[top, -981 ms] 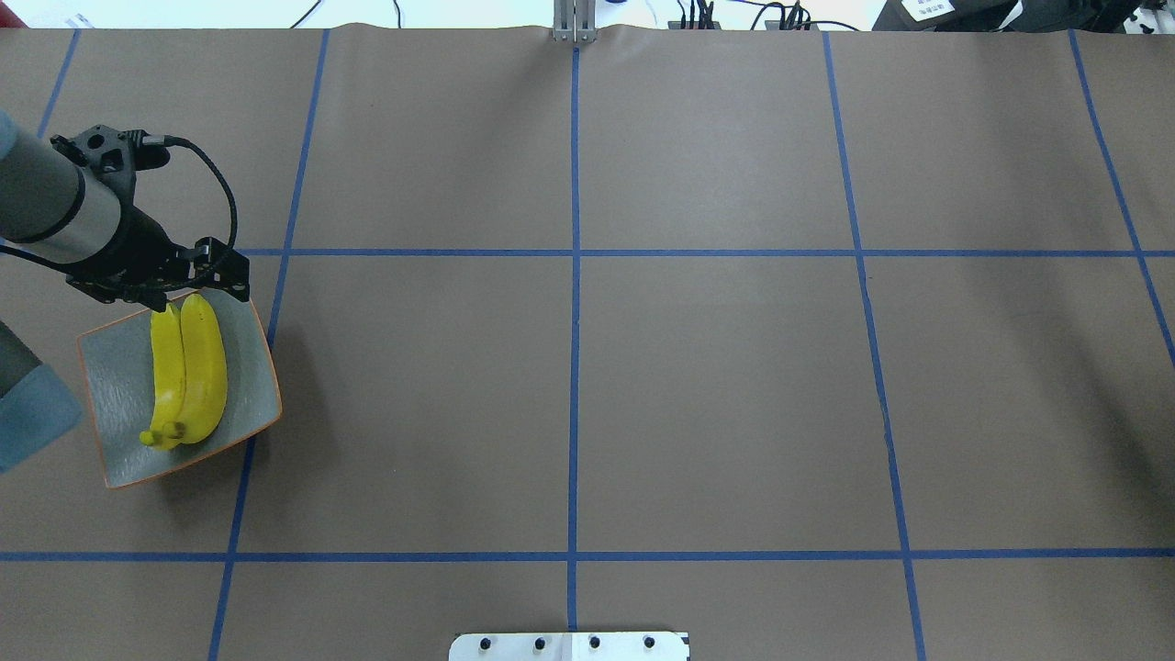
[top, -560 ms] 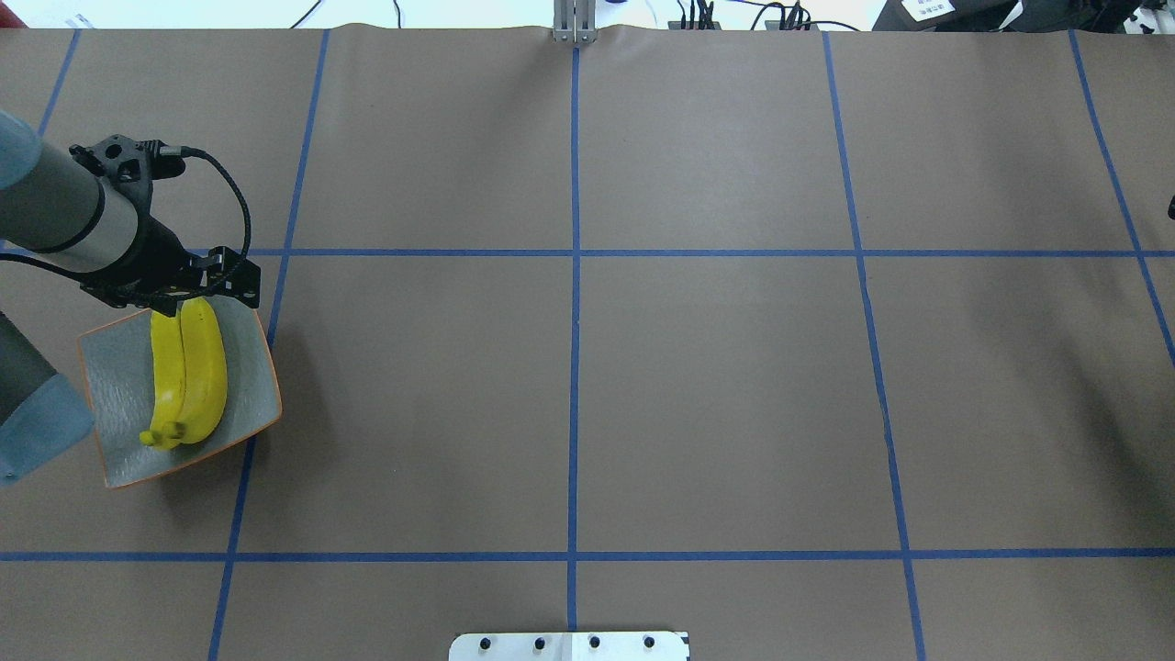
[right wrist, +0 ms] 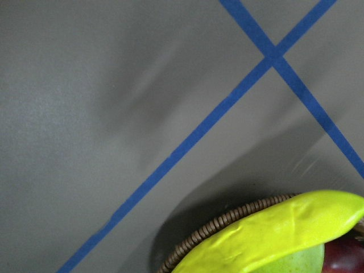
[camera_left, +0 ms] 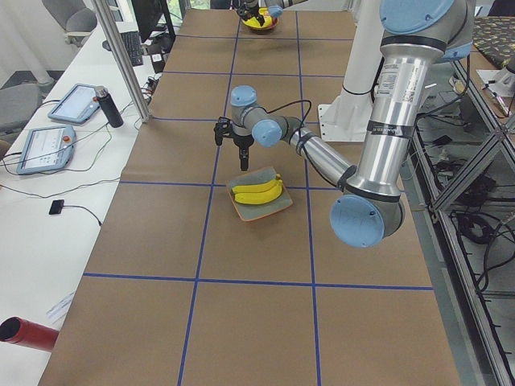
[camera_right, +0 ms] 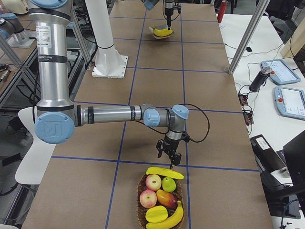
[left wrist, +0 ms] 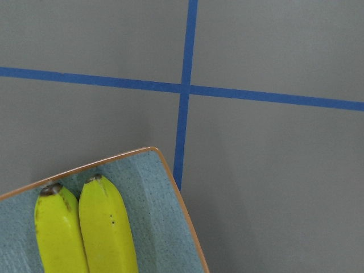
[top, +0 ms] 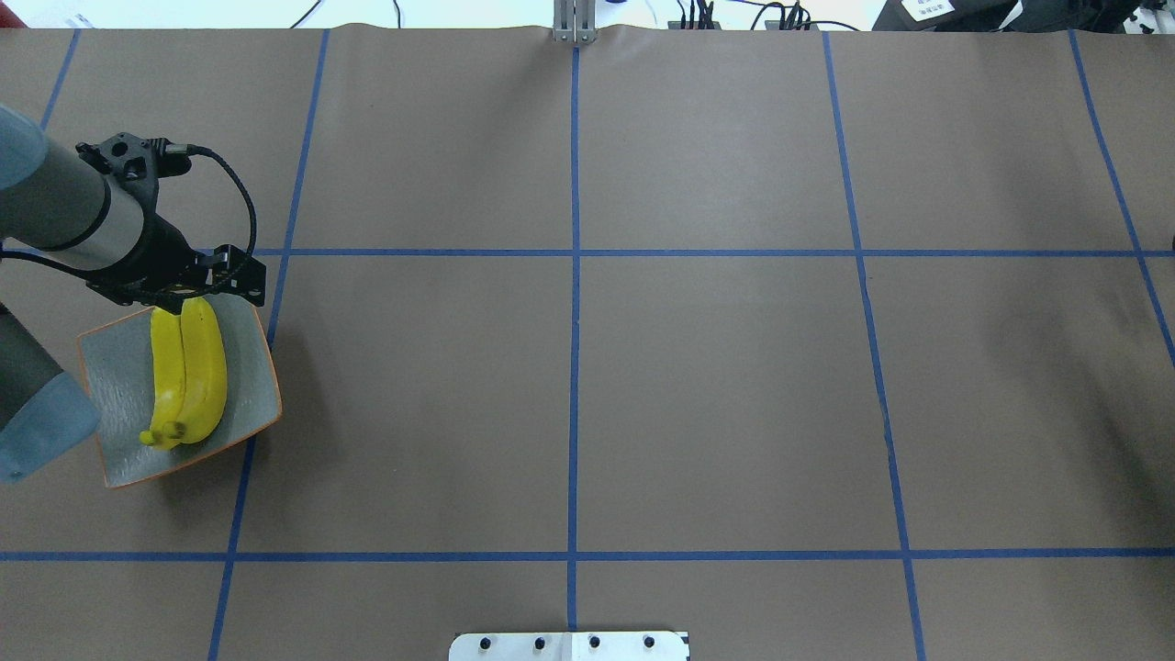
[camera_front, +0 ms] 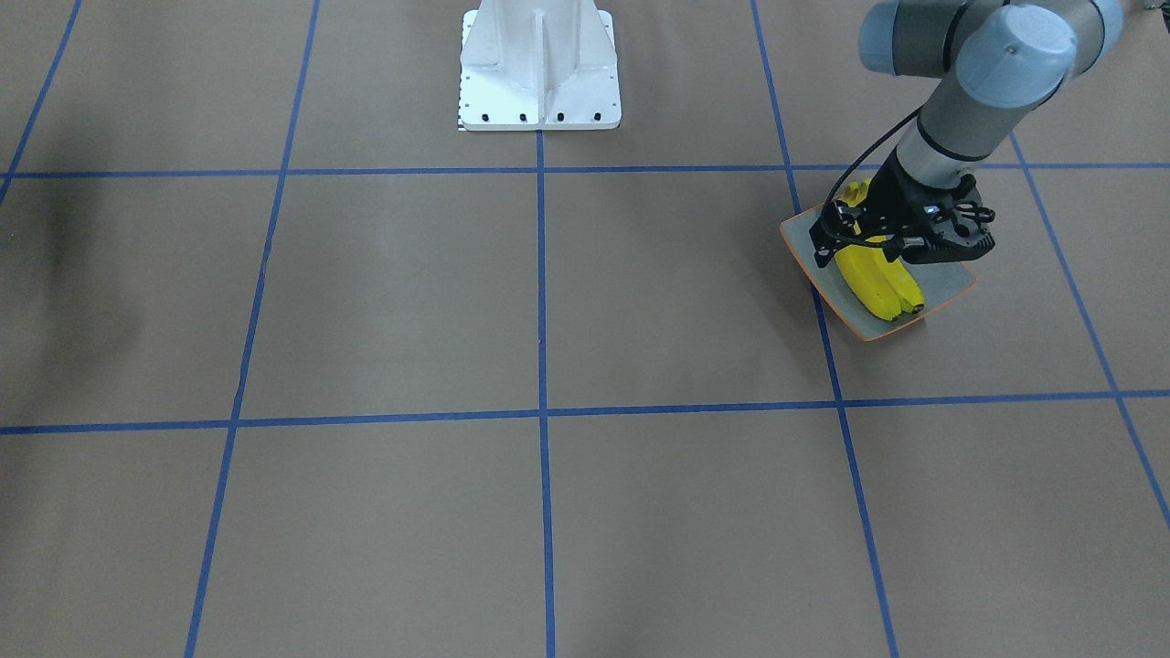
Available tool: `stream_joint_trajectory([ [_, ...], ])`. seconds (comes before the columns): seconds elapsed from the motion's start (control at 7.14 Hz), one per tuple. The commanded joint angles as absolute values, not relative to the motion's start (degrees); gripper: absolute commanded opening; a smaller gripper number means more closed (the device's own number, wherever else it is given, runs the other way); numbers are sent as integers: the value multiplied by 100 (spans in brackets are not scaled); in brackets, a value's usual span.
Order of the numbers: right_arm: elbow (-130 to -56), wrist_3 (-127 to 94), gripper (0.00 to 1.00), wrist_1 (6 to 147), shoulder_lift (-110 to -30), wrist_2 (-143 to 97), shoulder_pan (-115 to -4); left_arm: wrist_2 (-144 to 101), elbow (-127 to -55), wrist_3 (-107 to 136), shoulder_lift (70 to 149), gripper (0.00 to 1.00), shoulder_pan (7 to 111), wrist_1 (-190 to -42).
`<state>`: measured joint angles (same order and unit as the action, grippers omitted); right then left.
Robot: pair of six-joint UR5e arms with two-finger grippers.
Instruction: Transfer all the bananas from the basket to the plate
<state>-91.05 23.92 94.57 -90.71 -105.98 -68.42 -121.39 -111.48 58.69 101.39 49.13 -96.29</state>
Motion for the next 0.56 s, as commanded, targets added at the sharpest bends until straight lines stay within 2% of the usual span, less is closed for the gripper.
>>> stream_joint_trajectory([
  [0.0,-9114,2486,98,9457,-9219,-10424,-6829,-12146,-11145,5862,10151,100,4913,-9642],
  [0.42,-9123,2531,93,9457,-9308,-10459,-6803,-12146,-11145,5862,10151,100,4904,-9642],
])
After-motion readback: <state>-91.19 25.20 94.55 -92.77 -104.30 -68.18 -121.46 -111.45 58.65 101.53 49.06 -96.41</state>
